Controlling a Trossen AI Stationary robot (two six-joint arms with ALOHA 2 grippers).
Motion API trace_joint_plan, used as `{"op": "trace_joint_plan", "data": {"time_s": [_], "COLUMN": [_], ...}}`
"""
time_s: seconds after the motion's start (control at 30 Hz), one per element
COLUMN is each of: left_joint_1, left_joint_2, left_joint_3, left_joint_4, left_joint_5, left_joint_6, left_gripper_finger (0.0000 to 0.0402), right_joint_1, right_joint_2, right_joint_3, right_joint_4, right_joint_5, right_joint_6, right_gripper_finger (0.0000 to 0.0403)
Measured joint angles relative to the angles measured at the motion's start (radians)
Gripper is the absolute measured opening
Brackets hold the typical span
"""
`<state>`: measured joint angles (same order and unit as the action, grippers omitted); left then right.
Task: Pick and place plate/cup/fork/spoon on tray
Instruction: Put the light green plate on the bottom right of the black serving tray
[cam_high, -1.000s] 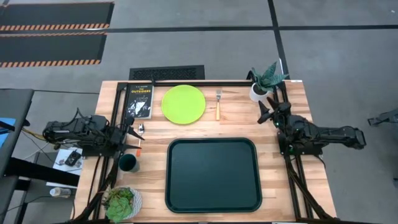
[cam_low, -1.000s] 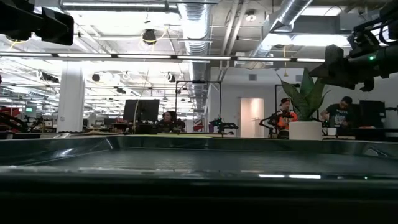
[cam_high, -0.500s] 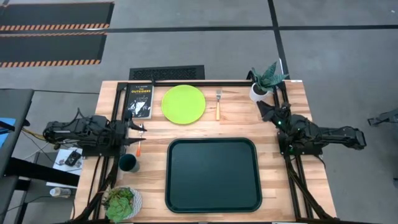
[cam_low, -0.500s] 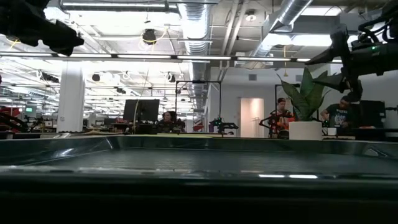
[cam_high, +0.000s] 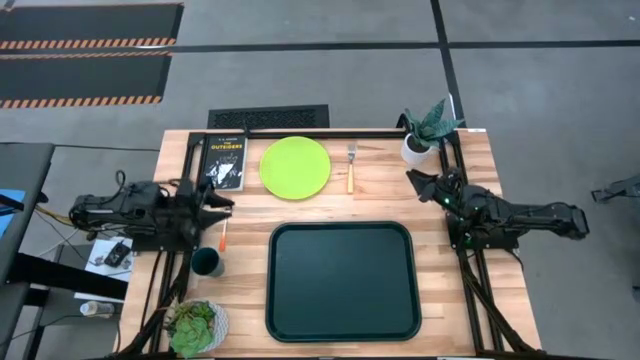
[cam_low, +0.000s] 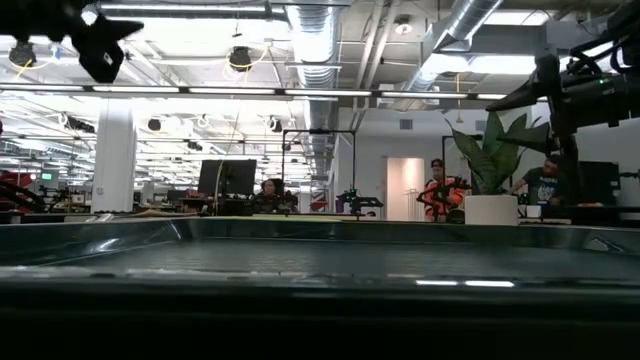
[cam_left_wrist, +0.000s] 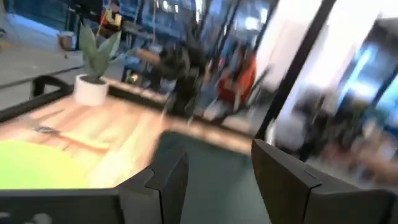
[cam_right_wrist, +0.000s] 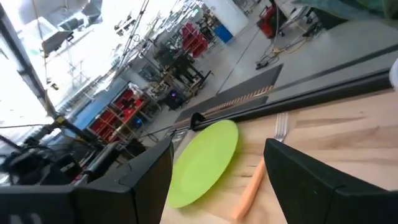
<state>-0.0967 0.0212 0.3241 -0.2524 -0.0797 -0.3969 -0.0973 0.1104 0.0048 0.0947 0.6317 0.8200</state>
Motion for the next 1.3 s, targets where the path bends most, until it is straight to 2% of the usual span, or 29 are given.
{"op": "trace_joint_plan", "data": {"time_s": [0.23,0.4,0.57,0.77,0.87,0.97,1.07,1.2,1.3], "left_joint_1": [0.0,0.0,0.0,0.0,0.0,0.0,0.0,0.0,0.0], "left_joint_2": [0.0,0.0,0.0,0.002,0.037,0.127,0.284,0.519,0.685], "left_joint_3": [0.0,0.0,0.0,0.0,0.025,0.096,0.216,0.433,0.598], "left_joint_4": [0.138,0.167,0.155,0.208,0.201,0.133,-0.005,-0.344,-0.657], "left_joint_5": [-0.149,-0.256,-0.387,-0.539,-0.54,-0.51,-0.498,-0.456,-0.378], "left_joint_6": [-0.038,-0.039,-0.193,-0.183,-0.165,-0.143,-0.125,-0.124,-0.133], "left_gripper_finger": [0.0164,0.0164,0.0164,0.0164,0.0164,0.0164,0.0166,0.0174,0.0178], "right_joint_1": [0.038,0.054,0.06,0.06,0.06,0.063,0.063,0.065,0.064], "right_joint_2": [0.0,0.0,0.0,0.0,0.0,0.0,0.0,0.0,0.0], "right_joint_3": [0.0,0.0,0.0,0.0,0.0,0.0,0.0,0.0,0.0], "right_joint_4": [0.011,0.012,0.01,0.002,0.001,-0.001,-0.001,-0.002,-0.011], "right_joint_5": [-0.036,-0.036,-0.036,-0.035,-0.035,-0.035,-0.034,-0.035,-0.042], "right_joint_6": [-0.013,-0.013,-0.016,-0.017,-0.027,-0.035,-0.035,-0.035,-0.035], "right_gripper_finger": [0.0276,0.0276,0.0276,0.0276,0.0276,0.0276,0.0276,0.0276,0.0276]}}
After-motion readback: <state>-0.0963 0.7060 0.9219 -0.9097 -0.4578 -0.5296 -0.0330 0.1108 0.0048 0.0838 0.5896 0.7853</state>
